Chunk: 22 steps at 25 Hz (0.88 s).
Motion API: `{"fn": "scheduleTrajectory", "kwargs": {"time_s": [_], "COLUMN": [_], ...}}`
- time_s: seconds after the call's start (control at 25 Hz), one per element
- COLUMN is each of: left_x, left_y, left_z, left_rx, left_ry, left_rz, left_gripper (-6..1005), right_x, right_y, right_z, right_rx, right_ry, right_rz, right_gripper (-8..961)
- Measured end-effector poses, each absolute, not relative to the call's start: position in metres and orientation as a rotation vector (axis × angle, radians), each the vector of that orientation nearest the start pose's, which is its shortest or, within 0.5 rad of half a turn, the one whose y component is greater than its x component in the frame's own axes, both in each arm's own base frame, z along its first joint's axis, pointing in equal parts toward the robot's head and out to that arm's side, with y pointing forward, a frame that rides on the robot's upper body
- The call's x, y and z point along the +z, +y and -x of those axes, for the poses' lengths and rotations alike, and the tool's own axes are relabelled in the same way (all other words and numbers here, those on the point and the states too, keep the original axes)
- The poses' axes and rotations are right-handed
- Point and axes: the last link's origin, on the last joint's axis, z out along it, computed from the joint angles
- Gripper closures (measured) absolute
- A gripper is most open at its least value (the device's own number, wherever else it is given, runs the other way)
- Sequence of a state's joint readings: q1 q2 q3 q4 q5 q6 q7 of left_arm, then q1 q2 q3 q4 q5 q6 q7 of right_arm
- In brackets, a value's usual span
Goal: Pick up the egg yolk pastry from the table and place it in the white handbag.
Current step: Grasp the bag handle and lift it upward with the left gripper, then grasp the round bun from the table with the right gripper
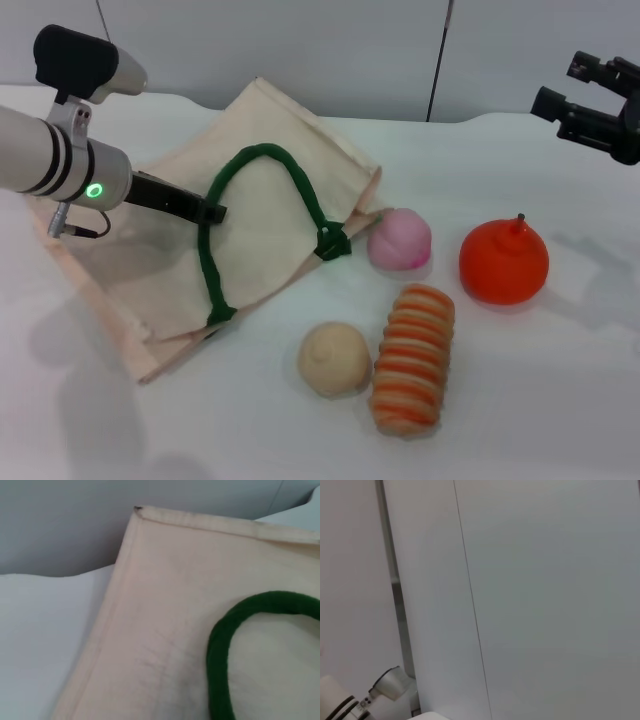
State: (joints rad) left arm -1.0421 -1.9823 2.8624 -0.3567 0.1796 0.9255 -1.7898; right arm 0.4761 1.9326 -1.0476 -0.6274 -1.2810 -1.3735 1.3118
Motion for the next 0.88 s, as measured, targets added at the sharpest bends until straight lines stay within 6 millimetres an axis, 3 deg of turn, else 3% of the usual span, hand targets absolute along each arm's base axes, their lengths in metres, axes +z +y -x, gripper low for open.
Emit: {"fn": "scheduleTrajectory", "kwargs": {"time_s": [0.32, 0.72, 0.88], "left_x": [0.005, 0.011, 0.027], "left_y": [0.445, 0.448, 0.441], "left_z": [0.282, 0.279, 0.278], "left_rx": [0.056, -0.122, -0.270], "left_ry": [-1.113, -1.144, -1.142], "left_rz": [2.269, 2.231, 2.262], "left_gripper": [680, 818, 839], "right_x": [0.061, 0.061, 0.061], "right_y": [0.370, 0.366, 0.359], "right_z": [-0.244, -0.249, -0.245], "right_rx": [1.009, 1.001, 1.005], "right_ry": [0.490, 0.501, 0.456], "right_rz": [2.384, 2.391, 2.464], "right_gripper": [68, 68, 68]}}
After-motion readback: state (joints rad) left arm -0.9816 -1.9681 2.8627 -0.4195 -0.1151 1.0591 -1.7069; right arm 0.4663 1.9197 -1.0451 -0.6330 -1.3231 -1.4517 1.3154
